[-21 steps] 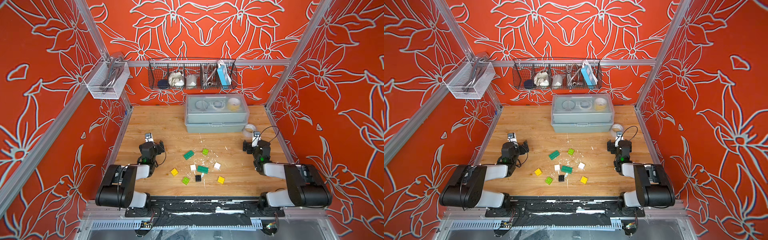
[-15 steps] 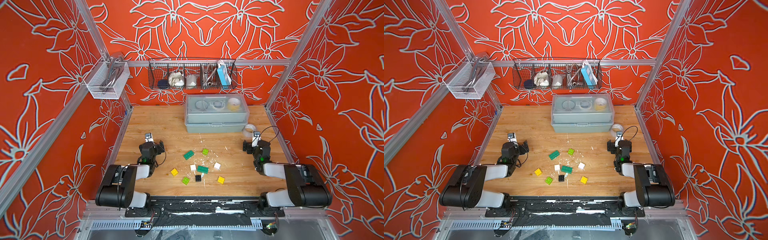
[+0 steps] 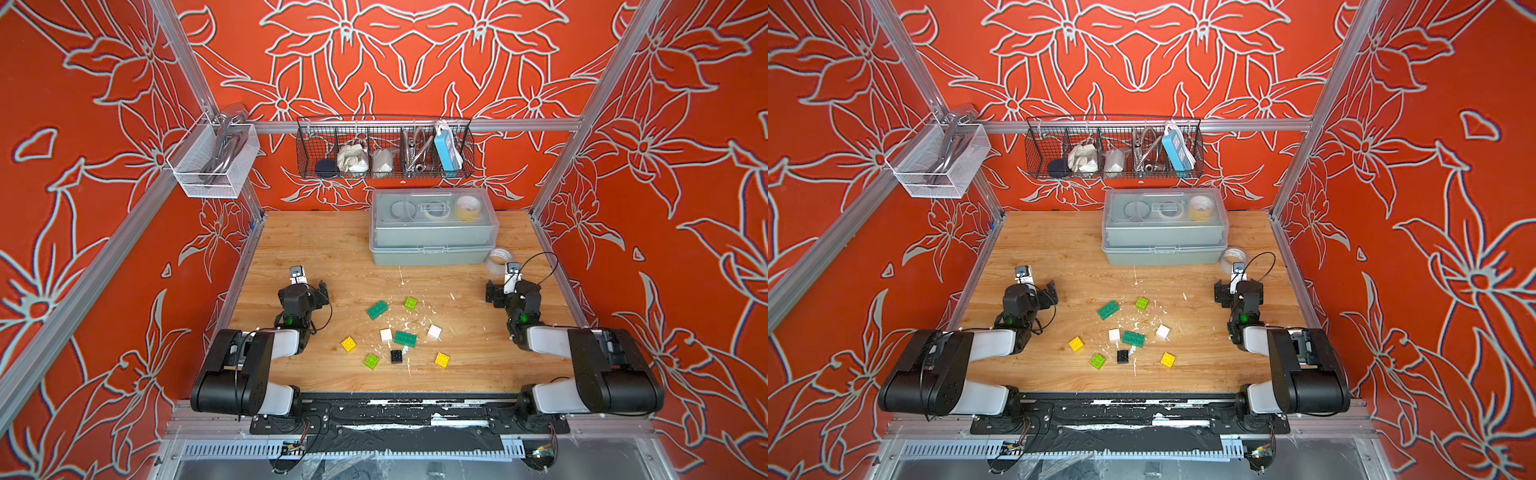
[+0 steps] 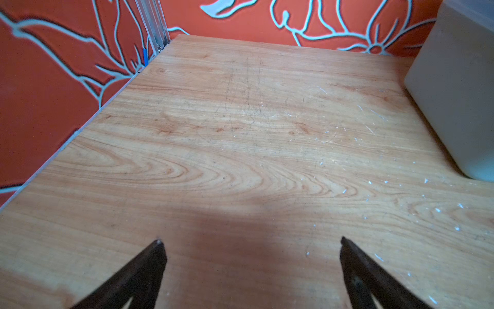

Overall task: Assemble a giraffe with lego
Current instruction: Pick up the lego brick from the center of the board.

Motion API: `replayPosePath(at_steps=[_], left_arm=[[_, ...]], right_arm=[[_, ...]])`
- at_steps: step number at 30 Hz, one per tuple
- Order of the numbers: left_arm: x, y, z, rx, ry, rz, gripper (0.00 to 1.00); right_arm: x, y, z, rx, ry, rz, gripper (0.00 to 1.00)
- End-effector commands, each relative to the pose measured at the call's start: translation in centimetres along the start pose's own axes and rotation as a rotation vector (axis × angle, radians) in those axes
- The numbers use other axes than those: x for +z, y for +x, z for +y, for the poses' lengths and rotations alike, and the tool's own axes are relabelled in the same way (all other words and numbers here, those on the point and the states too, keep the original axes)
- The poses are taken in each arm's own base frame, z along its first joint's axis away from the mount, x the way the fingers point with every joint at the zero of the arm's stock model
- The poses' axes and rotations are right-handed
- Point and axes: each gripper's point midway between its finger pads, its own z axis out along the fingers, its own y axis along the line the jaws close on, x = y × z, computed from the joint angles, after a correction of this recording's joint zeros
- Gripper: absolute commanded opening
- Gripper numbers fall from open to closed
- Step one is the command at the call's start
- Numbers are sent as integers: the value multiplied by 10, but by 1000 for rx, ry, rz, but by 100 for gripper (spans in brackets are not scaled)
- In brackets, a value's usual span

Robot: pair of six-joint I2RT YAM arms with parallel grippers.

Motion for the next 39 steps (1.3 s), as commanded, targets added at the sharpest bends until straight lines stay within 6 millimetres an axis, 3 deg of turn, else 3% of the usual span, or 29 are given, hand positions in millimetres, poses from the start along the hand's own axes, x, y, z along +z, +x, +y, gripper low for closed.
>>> replayPosePath(at_steps=[1, 6, 8, 11, 16, 19, 24, 32, 36, 39], left_arm=[[-1, -5, 0, 0, 5, -22, 100], [-2, -6, 0, 2, -3, -26, 100], [-4, -15, 2, 9, -49, -31, 100], [-11, -37, 12, 3, -167, 51, 100], [-56, -73, 6, -145, -173, 153, 100], [-84, -76, -7, -214, -132, 320, 100], [-120, -54, -51, -233, -39, 578, 100], [-156, 0, -101, -160, -14, 856, 100], [-175, 29, -107, -208, -60, 994, 100], [-194, 45, -99, -230, -128, 1033, 100]], right_arm=[[1, -9, -2, 18, 9, -22, 100], [1, -9, -2, 19, 10, -21, 100], [1, -9, -3, 20, 18, -25, 100], [-5, -15, -25, 70, 131, 4, 100], [-30, -51, -38, 119, 162, 52, 100], [-54, -77, -42, 183, 141, 80, 100], [-102, -98, -28, 303, 38, 223, 100], [-163, -74, 44, 216, -195, 469, 100], [-173, -61, 66, 179, -286, 571, 100], [-177, -59, 75, 136, -339, 599, 100]])
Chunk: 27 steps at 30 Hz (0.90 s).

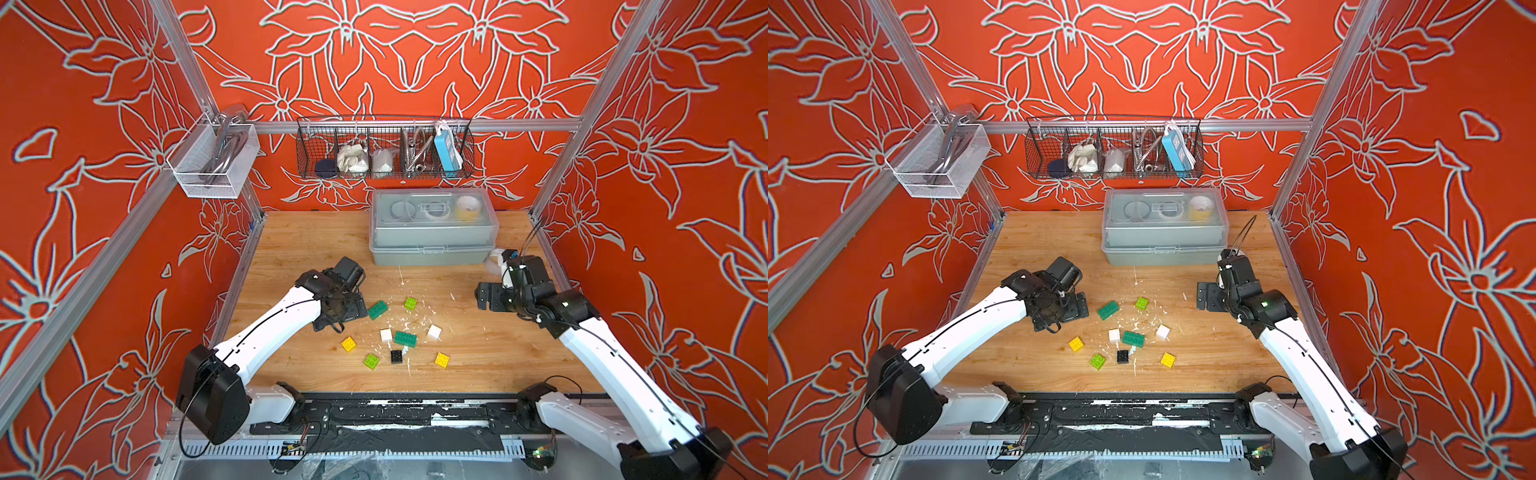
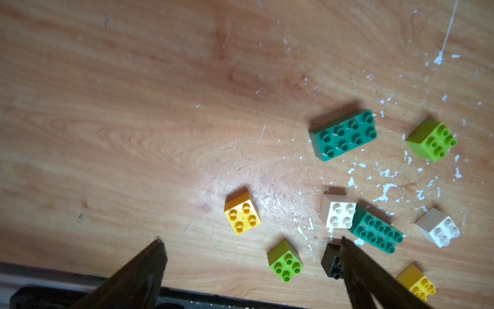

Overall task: Assemble a giraffe with lego
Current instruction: Pick up the lego brick from the center of the board.

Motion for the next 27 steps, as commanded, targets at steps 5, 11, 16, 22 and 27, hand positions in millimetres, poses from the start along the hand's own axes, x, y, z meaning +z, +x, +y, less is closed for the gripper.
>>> replayPosePath(at_steps=[5, 11, 16, 22, 27], left_arm=[[11, 61, 33, -191, -88, 120, 100], [44, 66, 24, -254, -57, 135, 100], [55, 60, 10, -226, -75, 153, 99], [64, 59, 4, -226, -85, 168, 94], [73, 57, 3, -236, -96, 170, 83]], right_arm=[[-1, 21, 25, -69, -101, 130, 100], [5, 18, 32, -109, -119, 163, 100], [6, 8, 38, -96, -130, 163, 100], [12, 10, 38, -95, -122, 177, 100], [14, 7, 40, -96, -126, 178, 100]])
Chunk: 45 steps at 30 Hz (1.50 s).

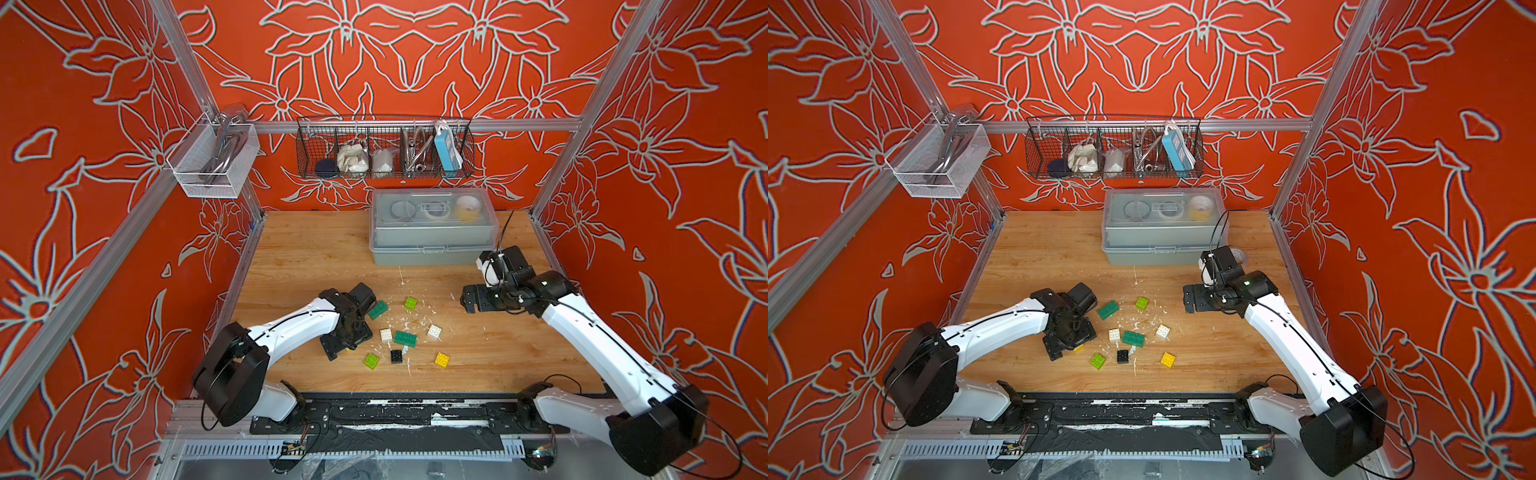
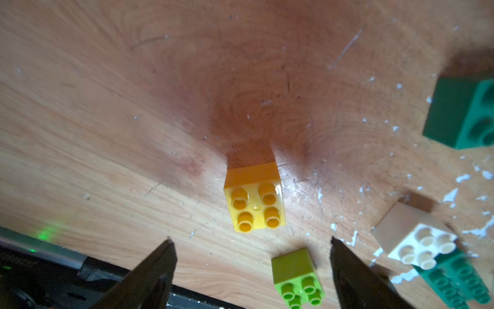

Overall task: Assemble a giraffe with lego
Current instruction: Pick up the lego brick from the center of the board.

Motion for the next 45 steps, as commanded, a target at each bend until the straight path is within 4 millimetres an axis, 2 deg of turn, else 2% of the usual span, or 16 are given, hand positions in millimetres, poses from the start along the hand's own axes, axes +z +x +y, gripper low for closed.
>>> replayPosePath(at_steps=[1, 10, 21, 28, 31, 34, 37, 39, 41, 45], left_arm=[[4, -3, -3, -10, -10, -2, 80], [10, -6, -3, -30, -37, -3, 59], [21, -10, -2, -42, -45, 4, 56], [26, -7, 3, -34, -51, 14, 47], [26, -7, 6, -23, -57, 14, 37], [24, -8, 9, 1, -72, 6, 19], [16, -10, 13, 47, -96, -7, 11], [7, -11, 8, 97, -92, -21, 6], [-6, -11, -3, 150, -75, -33, 5], [-32, -4, -44, 287, -12, -37, 5]], right_arm=[[-3, -5, 5, -18, -16, -7, 100], [-5, -5, 3, -29, -9, -12, 100], [-5, -4, -4, -19, -6, -7, 99], [-4, -3, -8, 0, -7, -4, 99], [-4, -3, -9, 2, -8, -3, 99], [-5, -2, -10, 6, -10, -2, 99], [-5, 0, -10, 14, -11, 1, 98], [-5, 3, -10, 19, -13, 4, 98], [-5, 7, -10, 33, -23, 10, 98], [-3, 21, -10, 102, -62, 41, 99]])
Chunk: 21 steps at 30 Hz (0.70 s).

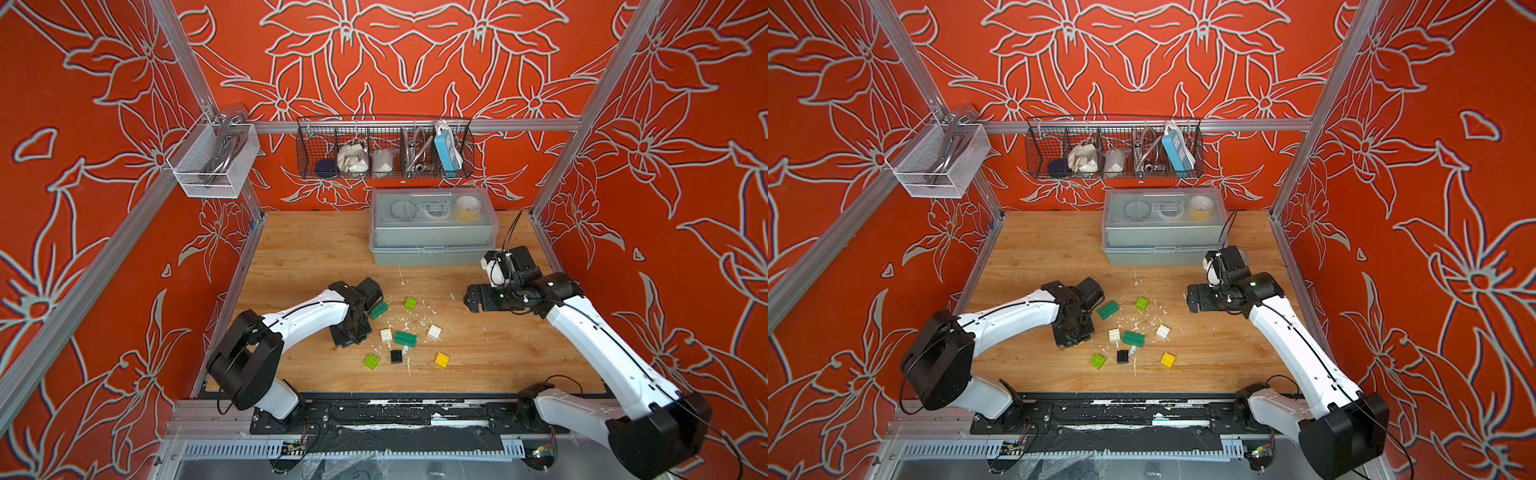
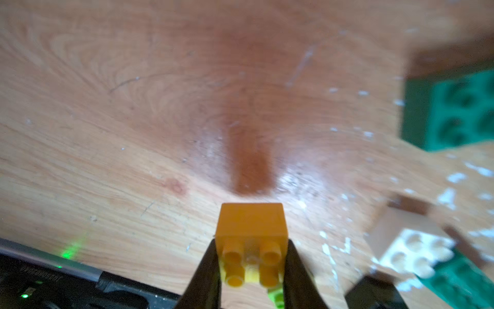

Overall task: Assemble a giraffe with lego
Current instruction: Pick up the lego brick from the center of the board, then assemble the lego brick with the lego brick.

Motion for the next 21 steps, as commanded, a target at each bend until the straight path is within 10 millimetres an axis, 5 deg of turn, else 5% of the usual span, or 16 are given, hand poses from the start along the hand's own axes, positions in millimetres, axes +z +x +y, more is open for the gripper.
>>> replayPosePath(at_steps=[1, 9, 21], left_arm=[[-21, 3, -25, 148, 12, -1, 5], [-12, 19, -76, 259, 38, 45, 5], [5, 22, -86, 262, 6, 64, 3]], right_arm=[[1, 20, -2, 77, -33, 51, 100], [-7, 24, -9, 102, -31, 69, 100], [-7, 23, -10, 111, -32, 69, 100]])
